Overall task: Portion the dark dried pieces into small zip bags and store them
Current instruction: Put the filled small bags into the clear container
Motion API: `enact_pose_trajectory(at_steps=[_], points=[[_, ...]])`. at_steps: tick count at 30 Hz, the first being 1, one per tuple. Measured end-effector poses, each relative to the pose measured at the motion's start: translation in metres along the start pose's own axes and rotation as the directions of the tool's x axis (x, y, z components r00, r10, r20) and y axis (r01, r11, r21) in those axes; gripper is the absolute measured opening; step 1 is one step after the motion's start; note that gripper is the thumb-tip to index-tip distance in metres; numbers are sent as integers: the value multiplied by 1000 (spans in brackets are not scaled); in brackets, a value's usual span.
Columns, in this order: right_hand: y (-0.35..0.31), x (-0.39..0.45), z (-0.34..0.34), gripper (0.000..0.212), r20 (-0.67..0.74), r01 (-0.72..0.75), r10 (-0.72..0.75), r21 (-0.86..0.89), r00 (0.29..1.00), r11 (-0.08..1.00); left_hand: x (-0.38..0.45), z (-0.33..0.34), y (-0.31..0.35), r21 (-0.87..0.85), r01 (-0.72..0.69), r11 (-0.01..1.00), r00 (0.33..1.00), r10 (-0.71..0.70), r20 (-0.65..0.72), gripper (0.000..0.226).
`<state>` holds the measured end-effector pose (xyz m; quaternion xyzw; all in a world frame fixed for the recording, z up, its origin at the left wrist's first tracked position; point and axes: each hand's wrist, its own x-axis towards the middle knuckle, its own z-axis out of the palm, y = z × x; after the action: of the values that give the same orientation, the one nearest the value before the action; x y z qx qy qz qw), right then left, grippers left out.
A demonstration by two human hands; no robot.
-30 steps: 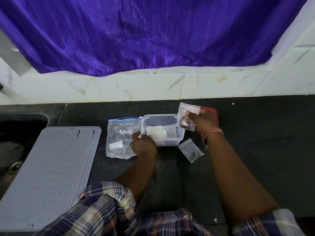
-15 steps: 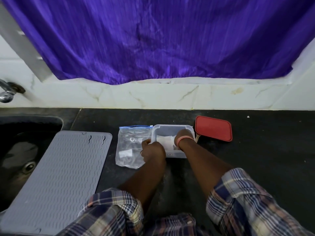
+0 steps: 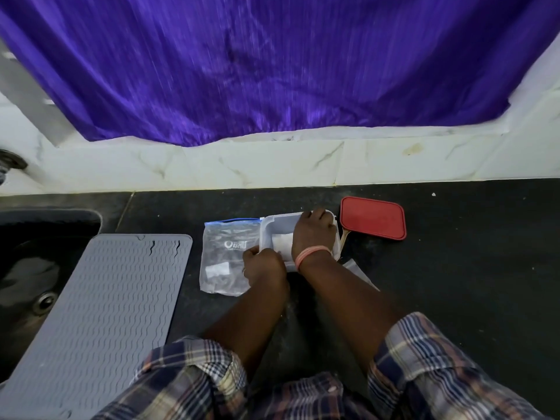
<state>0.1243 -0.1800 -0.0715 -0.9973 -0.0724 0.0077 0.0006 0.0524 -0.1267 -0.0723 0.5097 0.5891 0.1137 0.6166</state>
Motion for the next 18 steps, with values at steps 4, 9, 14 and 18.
enact_pose_trajectory(at_steps=[4,9,14,18], points=[[2,8,-4,39,334,143,-172,110,927,984,-4,4,0,-2,-8,1000,1000,8,2,43],[8,13,-1,50,618,19,-135,190,775,982,-6,1,-1,13,-14,1000,1000,15,-11,40],[22,11,-5,44,577,-58,-130,296,807,953,-6,-1,-1,-9,-1,1000,1000,1,11,38],[34,4,-7,26,153,24,-107,469,982,883,-8,-4,-2,-40,-17,999,1000,17,20,39]])
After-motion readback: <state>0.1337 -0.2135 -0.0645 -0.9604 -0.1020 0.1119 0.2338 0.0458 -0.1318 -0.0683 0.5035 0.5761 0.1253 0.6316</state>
